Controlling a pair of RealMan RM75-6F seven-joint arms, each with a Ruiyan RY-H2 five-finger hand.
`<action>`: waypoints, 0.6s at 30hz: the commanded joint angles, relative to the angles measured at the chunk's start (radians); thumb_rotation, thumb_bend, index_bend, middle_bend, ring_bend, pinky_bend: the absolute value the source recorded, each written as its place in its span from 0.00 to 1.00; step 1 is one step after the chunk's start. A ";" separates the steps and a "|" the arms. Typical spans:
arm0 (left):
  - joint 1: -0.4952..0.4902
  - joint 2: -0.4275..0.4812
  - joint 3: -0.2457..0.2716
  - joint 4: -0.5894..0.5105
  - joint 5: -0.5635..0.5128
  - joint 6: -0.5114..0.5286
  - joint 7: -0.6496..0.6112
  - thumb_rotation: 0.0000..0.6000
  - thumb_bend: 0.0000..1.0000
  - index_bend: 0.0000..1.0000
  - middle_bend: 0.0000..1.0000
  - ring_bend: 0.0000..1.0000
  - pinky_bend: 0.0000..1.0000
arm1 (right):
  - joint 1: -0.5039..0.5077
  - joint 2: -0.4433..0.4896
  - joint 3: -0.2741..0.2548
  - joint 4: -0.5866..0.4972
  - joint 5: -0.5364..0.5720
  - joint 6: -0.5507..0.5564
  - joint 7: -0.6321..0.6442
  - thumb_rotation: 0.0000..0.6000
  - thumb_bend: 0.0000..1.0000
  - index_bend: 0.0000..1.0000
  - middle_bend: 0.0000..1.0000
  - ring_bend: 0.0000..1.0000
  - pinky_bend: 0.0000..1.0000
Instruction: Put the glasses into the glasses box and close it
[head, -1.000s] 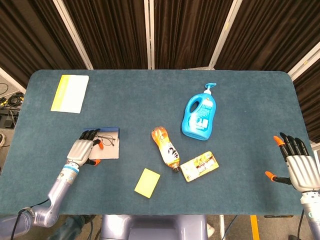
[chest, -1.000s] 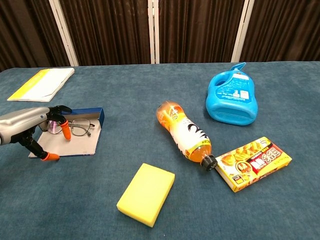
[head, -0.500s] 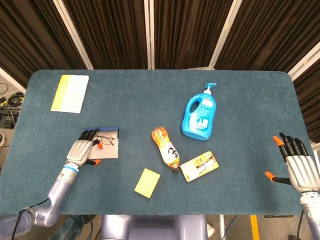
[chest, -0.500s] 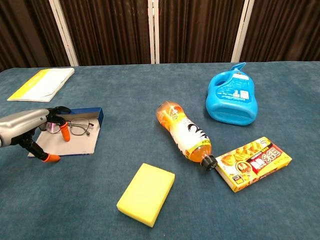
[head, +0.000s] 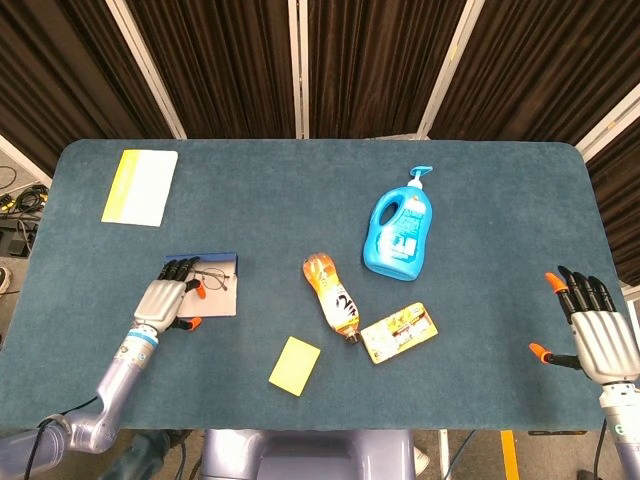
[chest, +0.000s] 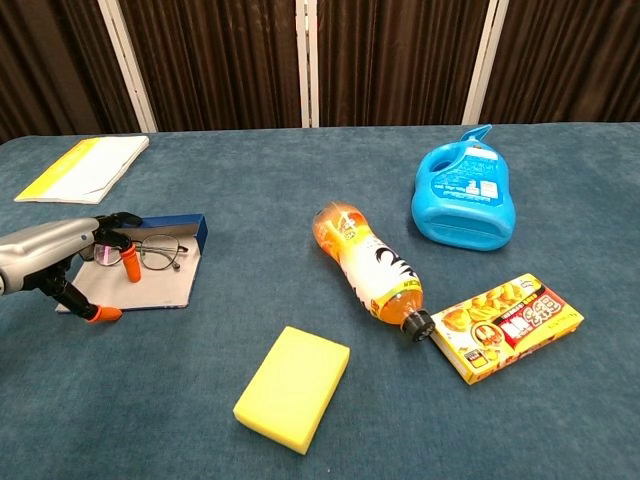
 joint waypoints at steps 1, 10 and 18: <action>0.000 0.002 -0.001 -0.002 0.001 -0.002 0.000 1.00 0.45 0.43 0.00 0.00 0.00 | 0.000 0.000 0.000 0.000 0.000 0.000 0.000 1.00 0.00 0.01 0.00 0.00 0.00; -0.001 0.021 -0.013 -0.028 0.004 0.004 -0.002 1.00 0.53 0.43 0.00 0.00 0.00 | 0.000 0.000 0.000 0.000 0.001 0.000 0.003 1.00 0.00 0.01 0.00 0.00 0.00; -0.010 0.034 -0.029 -0.035 -0.012 -0.004 0.017 1.00 0.53 0.43 0.00 0.00 0.00 | 0.000 0.000 -0.001 -0.001 0.000 -0.001 0.002 1.00 0.00 0.01 0.00 0.00 0.00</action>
